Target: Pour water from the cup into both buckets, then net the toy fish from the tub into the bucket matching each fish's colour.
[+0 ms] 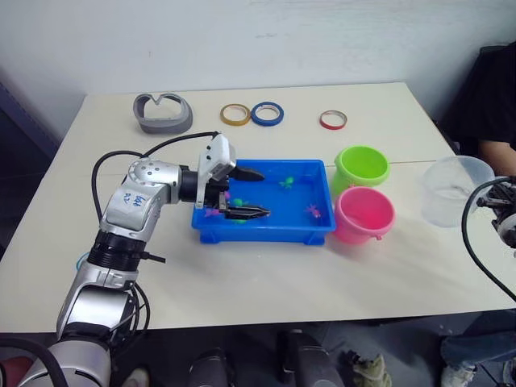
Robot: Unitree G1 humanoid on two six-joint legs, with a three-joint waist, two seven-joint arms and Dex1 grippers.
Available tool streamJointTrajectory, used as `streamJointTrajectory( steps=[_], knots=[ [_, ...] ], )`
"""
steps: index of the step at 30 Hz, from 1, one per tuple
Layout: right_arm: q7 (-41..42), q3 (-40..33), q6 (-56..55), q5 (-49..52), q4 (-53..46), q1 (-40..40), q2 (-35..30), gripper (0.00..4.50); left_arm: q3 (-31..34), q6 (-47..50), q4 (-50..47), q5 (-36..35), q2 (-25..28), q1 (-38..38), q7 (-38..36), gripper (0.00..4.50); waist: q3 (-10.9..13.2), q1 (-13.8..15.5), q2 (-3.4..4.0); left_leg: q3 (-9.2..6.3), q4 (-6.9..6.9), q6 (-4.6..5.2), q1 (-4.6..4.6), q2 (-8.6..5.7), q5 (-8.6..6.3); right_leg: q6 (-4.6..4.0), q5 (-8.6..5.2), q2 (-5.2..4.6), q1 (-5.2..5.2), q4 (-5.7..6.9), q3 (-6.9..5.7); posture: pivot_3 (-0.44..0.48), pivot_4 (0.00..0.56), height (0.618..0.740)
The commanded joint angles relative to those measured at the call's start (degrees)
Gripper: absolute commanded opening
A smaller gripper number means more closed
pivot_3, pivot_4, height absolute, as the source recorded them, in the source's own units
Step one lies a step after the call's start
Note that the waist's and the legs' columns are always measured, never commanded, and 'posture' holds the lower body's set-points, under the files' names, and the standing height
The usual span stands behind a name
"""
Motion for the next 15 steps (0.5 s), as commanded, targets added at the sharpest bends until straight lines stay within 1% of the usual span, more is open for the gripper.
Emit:
streamJointTrajectory(
  steps=[1, 6, 15],
  knots=[
    [1.0, 1.3, 0.4, -1.9, -4.8, -0.4, -2.8, 0.07, 1.7, -1.1, 0.6, -0.7, 1.7, -1.4, -1.8, 4.50, 0.0, 0.1, 0.00, 0.00, 0.00, -0.01, 0.00, 0.00, -0.01, 0.00, 0.00, 0.01, 0.00, -0.04, 0.00, 0.000, 0.150, 0.727],
    [2.1, 5.1, 0.2, -5.3, -6.7, -1.5, -5.3, 0.07, 1.9, -2.3, 2.1, 0.1, 3.2, -1.3, -2.2, 4.50, 0.0, 0.2, 0.00, 0.01, -0.18, 0.00, -0.05, -0.02, -0.01, 0.02, 0.01, 0.01, -0.03, -0.23, -0.02, 0.000, 0.150, 0.727],
    [6.7, 10.0, -5.0, -13.0, -7.6, 0.2, -10.4, 0.07, 1.9, -3.3, 1.9, 0.0, 3.1, -0.9, -0.7, 4.50, 0.0, 0.3, -0.01, 0.09, -0.53, 0.01, -0.08, -0.11, -0.01, 0.04, 0.01, 0.04, -0.09, -0.54, -0.05, 0.000, 0.150, 0.727]
  ],
)
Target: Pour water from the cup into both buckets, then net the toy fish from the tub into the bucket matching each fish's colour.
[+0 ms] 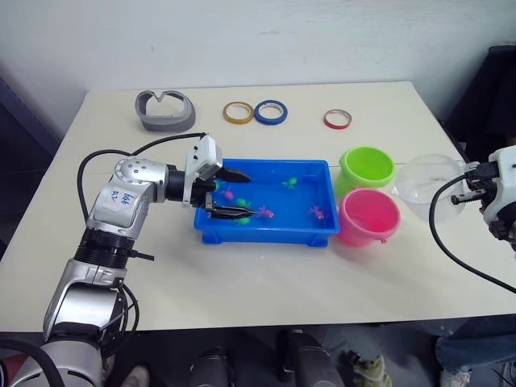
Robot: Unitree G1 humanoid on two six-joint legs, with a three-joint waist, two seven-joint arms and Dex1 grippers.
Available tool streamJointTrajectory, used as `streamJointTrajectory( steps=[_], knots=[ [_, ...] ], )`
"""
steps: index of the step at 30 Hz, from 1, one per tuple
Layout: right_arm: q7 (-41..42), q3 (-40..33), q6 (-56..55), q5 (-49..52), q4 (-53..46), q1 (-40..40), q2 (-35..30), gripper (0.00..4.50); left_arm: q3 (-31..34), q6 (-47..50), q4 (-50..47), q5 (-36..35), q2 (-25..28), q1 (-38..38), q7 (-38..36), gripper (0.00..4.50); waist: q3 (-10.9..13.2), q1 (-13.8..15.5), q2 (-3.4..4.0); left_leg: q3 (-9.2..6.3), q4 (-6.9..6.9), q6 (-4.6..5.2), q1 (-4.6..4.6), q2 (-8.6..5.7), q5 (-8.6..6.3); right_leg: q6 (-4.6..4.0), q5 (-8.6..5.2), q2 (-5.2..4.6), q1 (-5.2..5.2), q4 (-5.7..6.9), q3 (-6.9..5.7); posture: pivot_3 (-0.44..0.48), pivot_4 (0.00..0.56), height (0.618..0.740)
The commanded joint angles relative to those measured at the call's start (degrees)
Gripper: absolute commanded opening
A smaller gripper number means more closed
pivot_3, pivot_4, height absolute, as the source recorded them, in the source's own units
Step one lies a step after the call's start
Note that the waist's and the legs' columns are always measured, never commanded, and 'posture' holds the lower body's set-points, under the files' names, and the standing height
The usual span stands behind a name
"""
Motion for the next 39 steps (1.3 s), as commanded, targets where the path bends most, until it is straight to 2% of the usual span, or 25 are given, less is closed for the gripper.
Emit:
streamJointTrajectory(
  steps=[1, 15, 39],
  knots=[
    [1.7, -0.1, -4.3, -4.2, -2.1, 0.2, -2.5, 0.07, 1.9, -1.0, -1.5, -0.3, 0.2, -0.8, 0.5, 4.50, 0.0, 0.0, -0.01, 0.00, 0.00, 0.00, 0.00, 0.00, 0.00, 0.00, 0.00, 0.02, 0.00, -0.03, -0.01, 0.000, 0.150, 0.727],
    [5.4, 4.7, -8.3, -15.2, -5.1, 0.7, -4.8, 0.07, 2.3, -4.3, 0.1, -0.8, -2.3, -1.2, 2.0, 4.50, 0.0, 0.0, -0.03, 0.10, 0.01, 0.00, 0.03, -0.02, 0.00, 0.03, 0.02, 0.08, 0.00, 0.00, 0.03, 0.000, 0.150, 0.727],
    [5.6, 9.3, -16.0, -28.2, -4.1, -1.7, -3.2, 0.07, 2.5, -5.1, -0.3, -0.5, -3.2, -0.9, 1.5, 4.50, 0.0, -0.1, -0.04, 0.46, 0.32, -0.01, 0.05, -0.02, 0.00, 0.03, 0.02, 0.11, 0.00, 0.27, 0.10, 0.000, 0.150, 0.727]
  ],
)
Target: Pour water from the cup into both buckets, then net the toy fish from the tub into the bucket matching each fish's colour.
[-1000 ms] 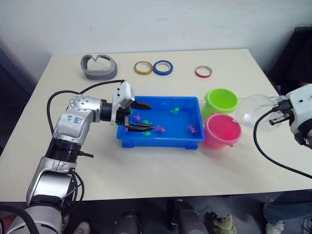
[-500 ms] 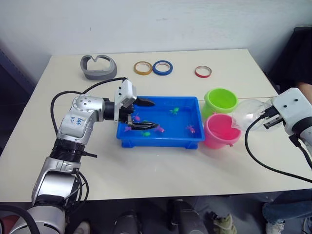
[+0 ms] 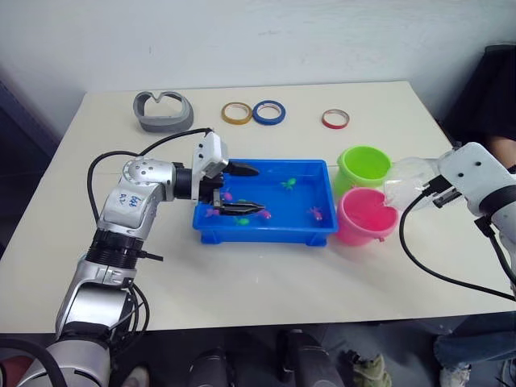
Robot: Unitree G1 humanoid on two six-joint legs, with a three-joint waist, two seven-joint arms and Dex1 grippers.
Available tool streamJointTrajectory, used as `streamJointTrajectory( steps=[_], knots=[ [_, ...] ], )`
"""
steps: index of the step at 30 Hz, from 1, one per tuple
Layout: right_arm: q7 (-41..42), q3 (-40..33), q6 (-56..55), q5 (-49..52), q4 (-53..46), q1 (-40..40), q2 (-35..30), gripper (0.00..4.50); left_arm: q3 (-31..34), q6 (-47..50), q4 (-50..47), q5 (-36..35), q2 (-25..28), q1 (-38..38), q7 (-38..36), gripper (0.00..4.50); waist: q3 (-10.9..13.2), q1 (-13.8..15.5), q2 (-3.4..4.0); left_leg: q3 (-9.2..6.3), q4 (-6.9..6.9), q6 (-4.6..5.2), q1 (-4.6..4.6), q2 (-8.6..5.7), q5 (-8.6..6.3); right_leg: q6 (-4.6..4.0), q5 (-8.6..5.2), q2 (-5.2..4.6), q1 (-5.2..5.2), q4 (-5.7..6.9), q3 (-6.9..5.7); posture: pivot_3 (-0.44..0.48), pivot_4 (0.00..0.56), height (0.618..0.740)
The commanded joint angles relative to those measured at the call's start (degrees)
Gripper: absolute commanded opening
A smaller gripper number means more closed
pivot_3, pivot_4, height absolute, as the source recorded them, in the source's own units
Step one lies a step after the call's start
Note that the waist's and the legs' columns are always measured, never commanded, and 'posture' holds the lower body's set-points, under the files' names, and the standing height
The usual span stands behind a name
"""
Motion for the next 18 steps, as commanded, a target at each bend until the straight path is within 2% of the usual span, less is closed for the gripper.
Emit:
streamJointTrajectory(
  steps=[1, 18],
  knots=[
    [-0.8, -0.1, -2.5, -2.5, -1.5, -1.2, -0.2, 0.07, 1.4, -0.8, -0.9, -0.5, 0.4, -0.9, -0.3, 4.50, 0.0, 0.0, 0.00, 0.05, 0.03, 0.00, 0.00, 0.00, 0.00, 0.00, 0.00, 0.00, 0.00, 0.03, 0.02, 0.000, 0.150, 0.727],
    [-0.1, 0.6, -5.0, -4.4, -0.4, -2.3, 0.9, 0.07, 1.4, -0.8, -1.3, -0.5, 0.5, -0.5, -0.4, 4.50, 0.0, 0.0, -0.01, 0.20, 0.27, 0.00, 0.01, 0.01, 0.00, 0.01, 0.01, 0.00, 0.00, 0.19, 0.08, 0.000, 0.150, 0.727]
  ],
)
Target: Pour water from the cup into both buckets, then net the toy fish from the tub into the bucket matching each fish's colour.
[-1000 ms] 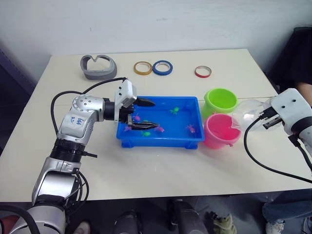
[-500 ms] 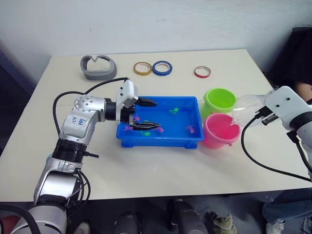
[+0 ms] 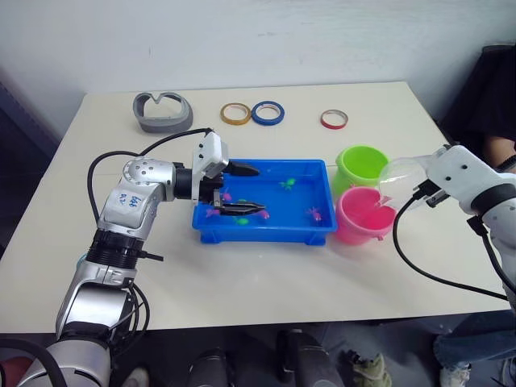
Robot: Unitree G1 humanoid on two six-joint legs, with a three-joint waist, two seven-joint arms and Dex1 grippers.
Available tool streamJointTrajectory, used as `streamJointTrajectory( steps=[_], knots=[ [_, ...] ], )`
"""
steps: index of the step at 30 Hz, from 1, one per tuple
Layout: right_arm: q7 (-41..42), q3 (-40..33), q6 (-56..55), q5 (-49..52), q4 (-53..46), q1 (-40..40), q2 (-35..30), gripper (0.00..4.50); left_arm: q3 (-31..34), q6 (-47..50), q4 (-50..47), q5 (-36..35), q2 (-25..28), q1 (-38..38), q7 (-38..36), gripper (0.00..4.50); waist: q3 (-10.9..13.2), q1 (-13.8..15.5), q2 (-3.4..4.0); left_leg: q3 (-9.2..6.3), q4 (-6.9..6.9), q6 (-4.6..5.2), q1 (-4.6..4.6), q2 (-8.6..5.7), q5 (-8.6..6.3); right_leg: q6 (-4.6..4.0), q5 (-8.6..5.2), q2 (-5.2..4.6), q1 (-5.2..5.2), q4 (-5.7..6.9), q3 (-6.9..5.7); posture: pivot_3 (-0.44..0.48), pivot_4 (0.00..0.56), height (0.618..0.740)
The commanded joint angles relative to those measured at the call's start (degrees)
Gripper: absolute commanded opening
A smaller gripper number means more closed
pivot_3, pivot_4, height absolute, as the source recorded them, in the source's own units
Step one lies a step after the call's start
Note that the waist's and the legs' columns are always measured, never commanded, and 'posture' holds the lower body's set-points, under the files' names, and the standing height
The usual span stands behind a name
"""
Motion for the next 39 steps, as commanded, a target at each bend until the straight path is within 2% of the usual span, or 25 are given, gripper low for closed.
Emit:
streamJointTrajectory(
  steps=[1, 14, 19, 23, 28, 33, 39],
  knots=[
    [-0.2, -1.2, -1.6, -1.4, -0.8, -1.2, 0.0, 0.07, 1.4, -0.8, -1.3, -0.5, 0.5, -0.5, -0.3, 4.50, 0.0, 0.0, 0.00, 0.00, 0.01, 0.00, 0.00, 0.00, 0.00, 0.00, 0.00, 0.00, 0.00, 0.00, 0.00, 0.000, 0.150, 0.727],
    [0.1, -0.8, -3.5, -2.5, 0.0, -1.6, 0.1, 0.07, 1.5, -0.7, -1.6, -0.5, 0.6, -0.2, -0.3, 4.50, 0.0, 0.0, -0.01, 0.01, 0.14, 0.00, 0.02, 0.00, 0.00, 0.00, 0.00, -0.01, 0.00, 0.17, 0.05, 0.000, 0.150, 0.727],
    [1.2, -1.9, 1.9, 0.6, -0.1, -3.3, 3.1, 0.07, 1.5, -0.6, -1.8, -0.6, 0.6, -0.1, -0.3, 4.50, 0.0, -0.1, -0.06, 0.01, 0.17, 0.00, 0.09, 0.01, 0.00, 0.00, 0.00, 0.00, 0.00, 0.24, 0.13, 0.000, 0.150, 0.727],
    [1.9, -4.3, 8.5, 5.1, 0.2, -5.8, 7.5, 0.07, 1.7, -0.1, -2.0, -0.9, 0.7, -0.1, -0.3, 4.50, 0.0, -0.1, -0.08, 0.00, 0.21, 0.01, 0.10, 0.01, 0.00, -0.01, 0.01, 0.00, -0.02, 0.30, 0.20, 0.000, 0.150, 0.727],
    [0.7, -6.9, 13.1, 8.8, 1.9, -9.2, 10.9, 0.07, 5.2, 3.8, -0.5, -4.2, 0.0, -1.0, 1.5, 4.50, 0.1, -0.1, -0.09, -0.01, 0.21, 0.03, 0.07, 0.01, -0.01, -0.01, 0.01, 0.00, -0.07, 0.30, 0.22, 0.000, 0.150, 0.727],
    [-0.6, -6.3, 14.4, 9.5, 4.9, -13.6, 11.1, 0.07, 6.6, 4.9, 0.1, -4.0, 0.0, -1.8, 3.2, 4.50, 0.1, -0.1, -0.09, -0.09, 0.19, 0.04, 0.08, 0.01, -0.02, -0.01, 0.01, -0.01, -0.13, 0.32, 0.31, 0.000, 0.150, 0.727],
    [-3.3, -2.7, 12.8, 7.6, 12.9, -20.0, 11.1, 0.07, 6.9, 4.0, 1.0, -2.6, 1.2, -1.8, 4.5, 4.50, 0.1, -0.2, -0.09, -0.07, 0.17, 0.04, 0.07, 0.01, -0.02, 0.00, 0.02, -0.01, -0.19, 0.33, 0.37, 0.000, 0.150, 0.727]
  ],
)
